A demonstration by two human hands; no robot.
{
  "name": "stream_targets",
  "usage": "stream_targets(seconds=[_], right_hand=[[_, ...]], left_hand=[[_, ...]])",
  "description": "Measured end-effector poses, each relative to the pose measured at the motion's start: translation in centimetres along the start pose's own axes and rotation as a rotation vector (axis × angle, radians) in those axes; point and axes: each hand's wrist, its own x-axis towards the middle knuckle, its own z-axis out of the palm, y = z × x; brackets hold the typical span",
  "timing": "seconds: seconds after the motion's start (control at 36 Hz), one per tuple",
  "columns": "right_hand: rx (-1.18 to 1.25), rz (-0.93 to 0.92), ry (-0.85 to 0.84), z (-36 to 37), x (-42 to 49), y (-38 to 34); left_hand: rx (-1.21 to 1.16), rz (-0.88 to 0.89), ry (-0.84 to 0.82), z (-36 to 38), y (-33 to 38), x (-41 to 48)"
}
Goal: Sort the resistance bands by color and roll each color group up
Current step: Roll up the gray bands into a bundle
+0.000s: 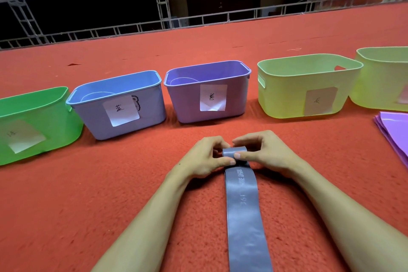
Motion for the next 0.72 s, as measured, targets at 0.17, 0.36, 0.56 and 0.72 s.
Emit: stream_targets(seconds=[0.17,0.36,0.56,0.72], right_hand=[[0.007,0.050,-0.015,0.01,0.08,0.08],[0.057,0.007,-0.052,0.07,-0.07,-0.37],[0.129,0.011,-0.076,0.15,0.09,0.20],[0.064,-0.054,-0.033,0.23,0.07,0.10]], left_hand=[[0.077,0.041,0.014,0.03,-0.13,0.10],[0.068,0.071,0.018,0.19,-0.40,0.10],[0.107,0.108,0.054,0.36,-0.25,0.07],[0.129,0.128,0.130,0.67,-0.06,0.11]])
